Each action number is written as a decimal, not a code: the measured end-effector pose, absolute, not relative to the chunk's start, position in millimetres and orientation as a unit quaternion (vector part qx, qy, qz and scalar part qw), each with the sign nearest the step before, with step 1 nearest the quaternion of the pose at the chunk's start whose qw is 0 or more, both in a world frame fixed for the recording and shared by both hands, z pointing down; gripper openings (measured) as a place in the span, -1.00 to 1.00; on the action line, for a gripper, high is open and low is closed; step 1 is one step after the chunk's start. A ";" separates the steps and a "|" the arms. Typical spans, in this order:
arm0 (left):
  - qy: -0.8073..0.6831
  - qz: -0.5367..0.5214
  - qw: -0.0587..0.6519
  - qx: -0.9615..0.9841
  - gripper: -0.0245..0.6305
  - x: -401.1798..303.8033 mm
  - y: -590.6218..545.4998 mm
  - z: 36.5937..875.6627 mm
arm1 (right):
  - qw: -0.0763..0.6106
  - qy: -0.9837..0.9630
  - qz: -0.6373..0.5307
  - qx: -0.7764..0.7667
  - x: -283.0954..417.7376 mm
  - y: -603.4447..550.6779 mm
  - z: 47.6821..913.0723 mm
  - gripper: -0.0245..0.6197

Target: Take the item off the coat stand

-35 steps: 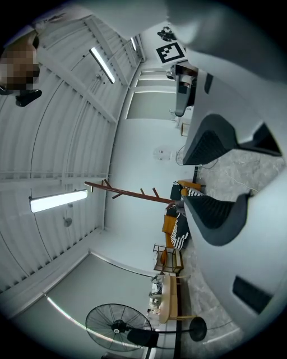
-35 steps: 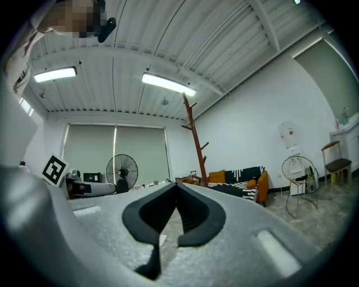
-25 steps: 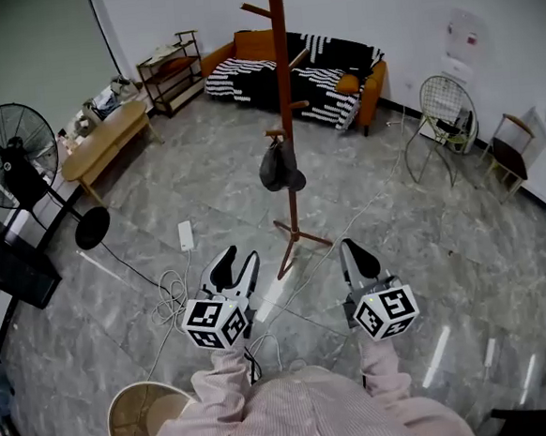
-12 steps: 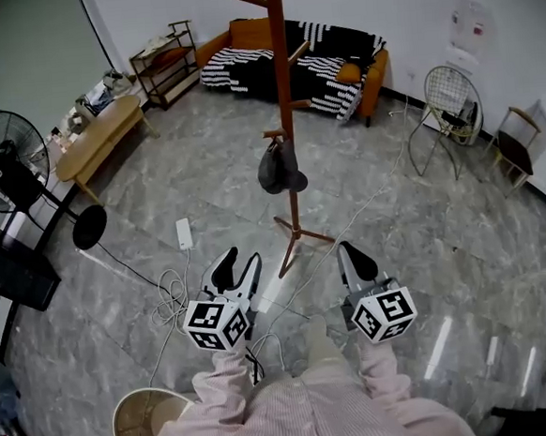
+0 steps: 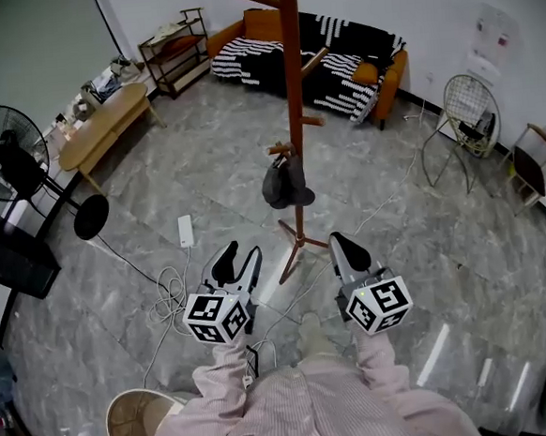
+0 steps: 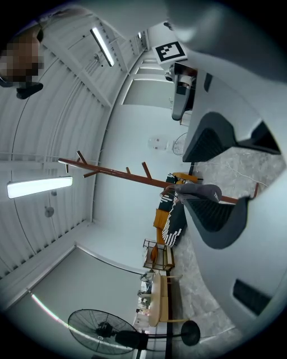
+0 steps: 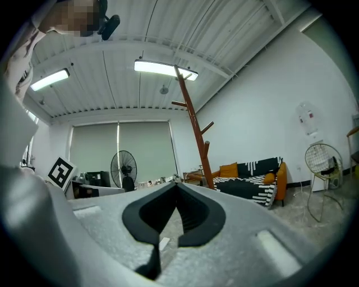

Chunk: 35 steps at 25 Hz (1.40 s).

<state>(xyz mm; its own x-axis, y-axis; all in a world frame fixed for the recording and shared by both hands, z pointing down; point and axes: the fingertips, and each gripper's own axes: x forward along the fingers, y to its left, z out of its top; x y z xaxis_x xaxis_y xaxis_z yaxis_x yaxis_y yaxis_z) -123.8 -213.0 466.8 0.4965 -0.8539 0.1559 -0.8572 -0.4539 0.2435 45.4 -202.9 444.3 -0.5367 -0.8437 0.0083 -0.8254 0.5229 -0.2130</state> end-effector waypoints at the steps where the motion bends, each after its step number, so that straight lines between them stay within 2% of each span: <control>1: -0.503 0.005 0.147 0.851 -0.36 -121.8 -221.4 465.5 | 0.047 0.874 -0.095 -0.474 44.7 -212.1 441.6 -0.91; 16: -0.527 0.008 0.156 0.836 -0.35 -93.0 -318.0 471.6 | 0.037 0.902 -0.086 -0.422 54.1 -309.6 430.8 -0.91; 35: -0.493 0.081 0.197 0.843 -0.30 -64.7 -411.3 528.3 | 0.021 0.897 -0.136 -0.419 55.0 -336.7 467.3 -0.91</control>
<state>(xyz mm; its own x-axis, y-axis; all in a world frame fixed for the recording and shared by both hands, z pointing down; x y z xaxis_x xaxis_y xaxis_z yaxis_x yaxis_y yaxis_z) -64.7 -411.3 528.3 0.5008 -0.7998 0.3310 -0.8636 -0.4361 0.2530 55.0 -336.7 467.3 -0.6477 -0.7580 0.0765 -0.7465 0.6114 -0.2626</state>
